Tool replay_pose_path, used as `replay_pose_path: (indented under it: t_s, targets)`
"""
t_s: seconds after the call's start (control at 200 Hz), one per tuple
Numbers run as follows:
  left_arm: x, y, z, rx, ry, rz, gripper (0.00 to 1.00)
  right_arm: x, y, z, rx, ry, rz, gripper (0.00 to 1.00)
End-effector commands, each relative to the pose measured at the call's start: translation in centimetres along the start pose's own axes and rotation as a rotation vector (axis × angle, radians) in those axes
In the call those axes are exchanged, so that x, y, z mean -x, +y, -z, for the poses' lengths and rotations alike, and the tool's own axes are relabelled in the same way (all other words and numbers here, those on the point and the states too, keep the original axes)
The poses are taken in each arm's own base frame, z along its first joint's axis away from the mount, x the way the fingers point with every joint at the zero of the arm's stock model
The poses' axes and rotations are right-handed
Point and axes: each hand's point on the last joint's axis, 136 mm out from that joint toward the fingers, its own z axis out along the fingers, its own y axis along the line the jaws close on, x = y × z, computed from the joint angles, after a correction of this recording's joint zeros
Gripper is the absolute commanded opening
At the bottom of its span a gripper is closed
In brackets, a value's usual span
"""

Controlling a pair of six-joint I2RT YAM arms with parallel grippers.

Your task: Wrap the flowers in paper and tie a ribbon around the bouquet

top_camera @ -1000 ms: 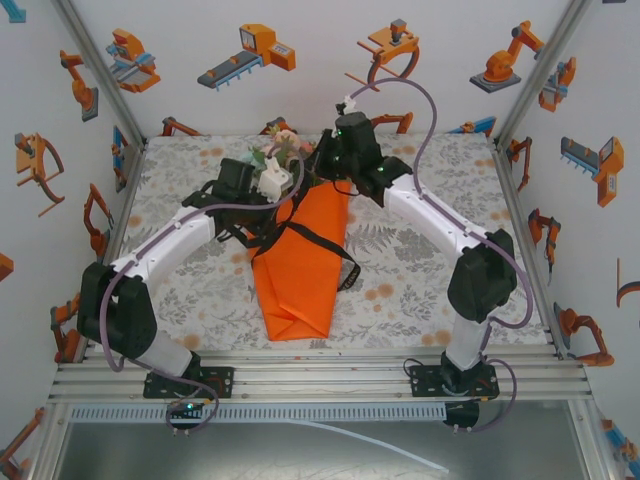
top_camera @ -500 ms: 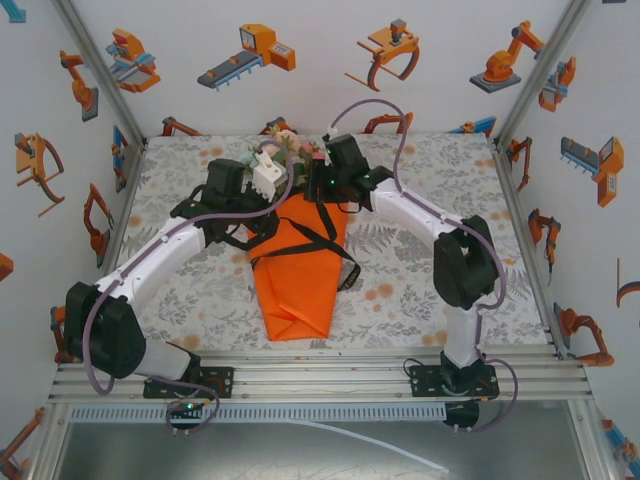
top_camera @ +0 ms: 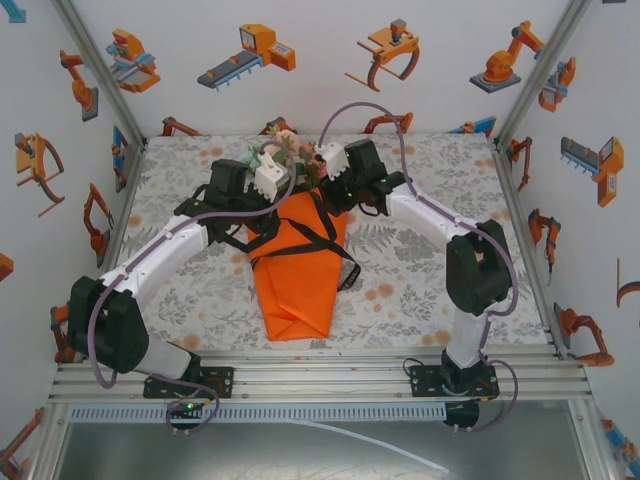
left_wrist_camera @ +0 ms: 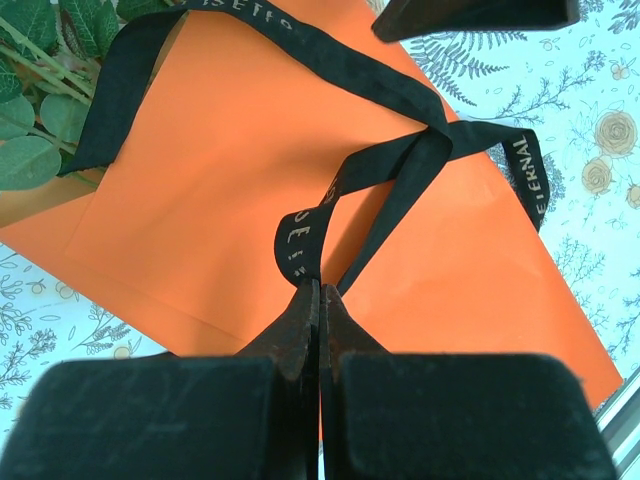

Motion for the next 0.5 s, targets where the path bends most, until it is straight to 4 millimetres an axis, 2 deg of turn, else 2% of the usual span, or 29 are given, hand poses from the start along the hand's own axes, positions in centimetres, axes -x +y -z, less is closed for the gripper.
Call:
replay_pose_path:
  t_s: [0.0, 0.09, 0.235, 0.275, 0.295, 0.3, 0.315, 0.375, 0.395, 0.496]
  targets:
    - [-0.2, 0.3, -0.3, 0.013, 0.001, -0.012, 0.01, 0.0, 0.1, -1.3, 0.091, 0.005, -0.157, 0.47]
    - [-0.7, 0.8, -0.7, 0.035, 0.019, -0.005, 0.01, -0.8, -0.7, -2.9, 0.071, 0.032, -0.279, 0.46]
    - [0.2, 0.1, 0.2, 0.014, -0.030, -0.011, 0.01, -2.5, -2.4, -4.4, -0.023, 0.071, -0.312, 0.48]
    - [0.3, 0.1, 0.3, 0.015, -0.039, -0.014, 0.01, -2.7, -2.5, -4.4, -0.023, 0.078, -0.322, 0.40]
    - [0.4, 0.0, 0.4, 0.016, -0.041, -0.017, 0.01, -2.6, -2.3, -4.4, -0.016, 0.078, -0.328, 0.32]
    - [0.3, 0.0, 0.3, 0.016, -0.040, -0.018, 0.01, -2.5, -2.2, -4.4, -0.010, 0.077, -0.331, 0.27]
    - [0.2, 0.1, 0.3, 0.017, -0.039, -0.018, 0.01, -2.5, -2.1, -4.3, -0.006, 0.077, -0.337, 0.24]
    - [-0.1, 0.1, -0.1, 0.012, -0.026, -0.019, 0.01, -1.3, -1.3, -3.6, 0.036, 0.043, -0.387, 0.03]
    - [-0.3, 0.1, -0.3, 0.008, -0.019, -0.018, 0.01, -0.8, -1.1, -3.3, 0.045, 0.025, -0.403, 0.00]
    - [-1.6, 0.1, -1.8, -0.008, 0.025, -0.006, 0.03, 3.3, -0.4, -0.7, 0.099, -0.139, -0.552, 0.00]
